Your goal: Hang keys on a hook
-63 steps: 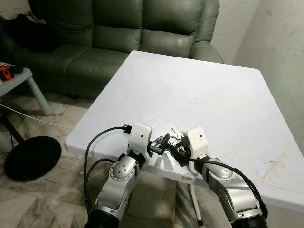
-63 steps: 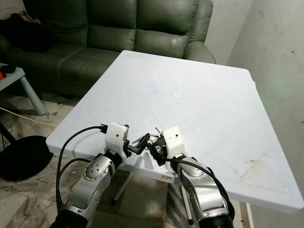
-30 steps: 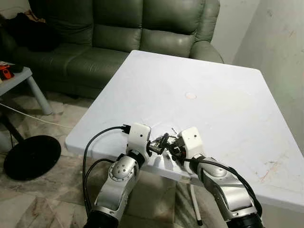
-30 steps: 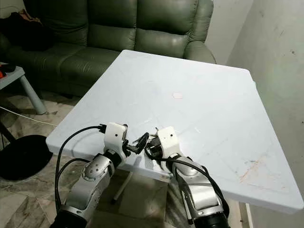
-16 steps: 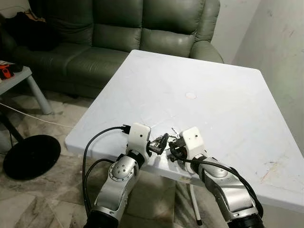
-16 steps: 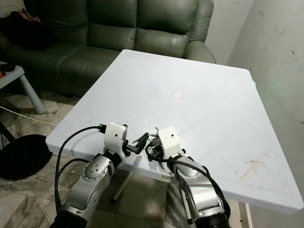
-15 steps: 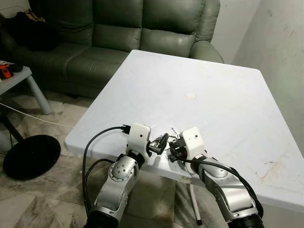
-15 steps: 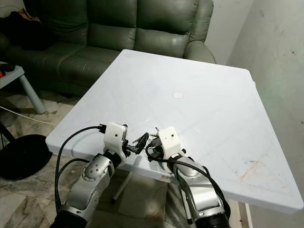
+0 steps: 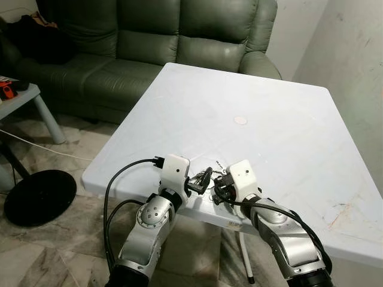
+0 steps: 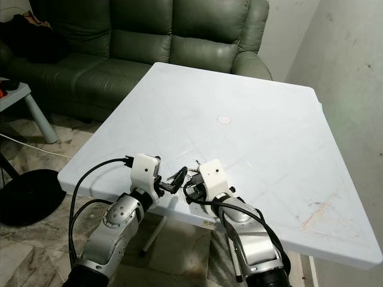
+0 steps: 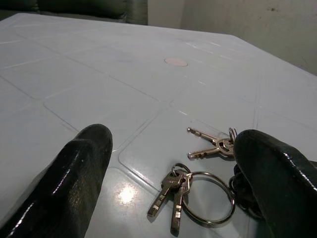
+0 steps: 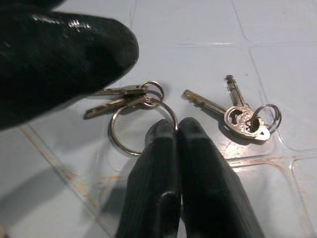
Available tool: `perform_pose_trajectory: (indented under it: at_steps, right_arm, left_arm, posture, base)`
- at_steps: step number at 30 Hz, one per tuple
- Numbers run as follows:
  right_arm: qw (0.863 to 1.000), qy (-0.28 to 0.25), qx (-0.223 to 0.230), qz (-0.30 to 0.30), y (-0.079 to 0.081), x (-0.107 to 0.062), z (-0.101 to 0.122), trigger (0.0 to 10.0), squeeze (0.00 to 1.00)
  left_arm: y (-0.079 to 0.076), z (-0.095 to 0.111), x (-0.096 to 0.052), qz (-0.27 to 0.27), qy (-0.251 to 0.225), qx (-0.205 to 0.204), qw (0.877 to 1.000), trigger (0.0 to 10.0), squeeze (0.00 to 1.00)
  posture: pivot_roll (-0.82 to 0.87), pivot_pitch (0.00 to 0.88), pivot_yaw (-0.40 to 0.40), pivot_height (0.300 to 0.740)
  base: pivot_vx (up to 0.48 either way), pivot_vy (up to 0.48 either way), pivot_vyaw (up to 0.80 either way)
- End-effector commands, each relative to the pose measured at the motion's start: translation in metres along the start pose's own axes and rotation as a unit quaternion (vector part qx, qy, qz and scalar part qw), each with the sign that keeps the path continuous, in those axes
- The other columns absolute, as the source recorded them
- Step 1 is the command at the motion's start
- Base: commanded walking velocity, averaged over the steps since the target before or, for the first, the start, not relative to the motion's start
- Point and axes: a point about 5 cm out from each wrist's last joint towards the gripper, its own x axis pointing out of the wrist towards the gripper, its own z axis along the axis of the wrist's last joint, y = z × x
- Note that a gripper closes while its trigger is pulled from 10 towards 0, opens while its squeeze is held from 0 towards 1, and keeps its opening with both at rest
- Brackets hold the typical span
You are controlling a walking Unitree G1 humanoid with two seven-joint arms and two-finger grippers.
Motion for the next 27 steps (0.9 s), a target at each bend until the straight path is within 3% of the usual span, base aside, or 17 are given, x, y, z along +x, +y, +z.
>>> perform_pose_trajectory:
  at_steps: [1, 9, 10, 11, 12, 13, 14, 15, 27]
  right_arm:
    - [1.0, 0.017, -0.02, -0.011, -0.0037, 0.0016, -0.002, 10.0, 0.0]
    - [1.0, -0.001, -0.006, -0.006, -0.003, 0.0013, -0.0007, 10.0, 0.0]
    - [1.0, -0.005, -0.006, -0.012, -0.004, 0.0007, 0.0, 9.2, 0.0]
    - [1.0, -0.01, -0.001, -0.013, -0.0042, 0.0004, 0.0006, 9.2, 0.0]
    - [1.0, -0.018, -0.003, -0.022, -0.0054, -0.0005, 0.0023, 4.4, 0.0]
    - [0.999, -0.02, -0.013, -0.033, -0.0067, -0.0007, 0.0031, 1.7, 0.0]
    - [0.999, -0.02, -0.016, -0.038, -0.0073, -0.0007, 0.0033, 1.7, 0.0]
    - [0.999, -0.027, -0.014, -0.038, -0.0072, -0.0014, 0.0044, 0.0, 0.0]
    - [0.998, -0.051, 0.011, -0.035, -0.0075, -0.004, 0.0068, 0.0, 0.0]
  left_arm:
    - [-0.0108, 0.0015, 0.0009, -0.008, -0.004, -0.012, 1.0, 10.0, 0.0]
    - [-0.0104, 0.0018, 0.0011, -0.008, -0.004, -0.011, 1.0, 10.0, 0.0]
    - [-0.0104, 0.0019, 0.0011, -0.008, -0.004, -0.011, 1.0, 10.0, 0.0]
    - [-0.0104, 0.0019, 0.001, -0.008, -0.004, -0.011, 1.0, 10.0, 0.0]
    - [-0.0104, 0.0019, 0.001, -0.008, -0.004, -0.011, 1.0, 10.0, 0.0]
    - [-0.0103, 0.002, 0.0009, -0.008, -0.004, -0.011, 1.0, 10.0, 0.0]
    - [-0.0103, 0.002, 0.0009, -0.008, -0.004, -0.011, 1.0, 10.0, 0.0]
    - [-0.0104, 0.0019, 0.0009, -0.008, -0.004, -0.011, 1.0, 10.0, 0.0]
    - [-0.0108, 0.0023, 0.0012, -0.007, -0.004, -0.01, 1.0, 10.0, 0.0]
  posture:
    - [-0.05, 0.005, -0.083, 0.74]
    - [-0.05, 0.002, -0.082, 0.74]
    - [-0.05, 0.002, -0.082, 0.74]
    - [-0.05, 0.002, -0.082, 0.74]
    - [-0.04, 0.004, -0.082, 0.74]
    - [-0.04, 0.004, -0.082, 0.74]
    - [-0.04, 0.004, -0.082, 0.74]
    - [-0.04, 0.004, -0.082, 0.74]
    - [-0.04, 0.006, -0.083, 0.74]
  base:
    - [0.0, 0.0, 0.0]
    - [0.0, 0.0, 0.0]
    - [0.0, 0.0, 0.0]
    - [0.0, 0.0, 0.0]
    - [0.0, 0.0, 0.0]
    - [0.0, 0.0, 0.0]
    - [0.0, 0.0, 0.0]
    - [0.0, 0.0, 0.0]
    - [0.0, 0.0, 0.0]
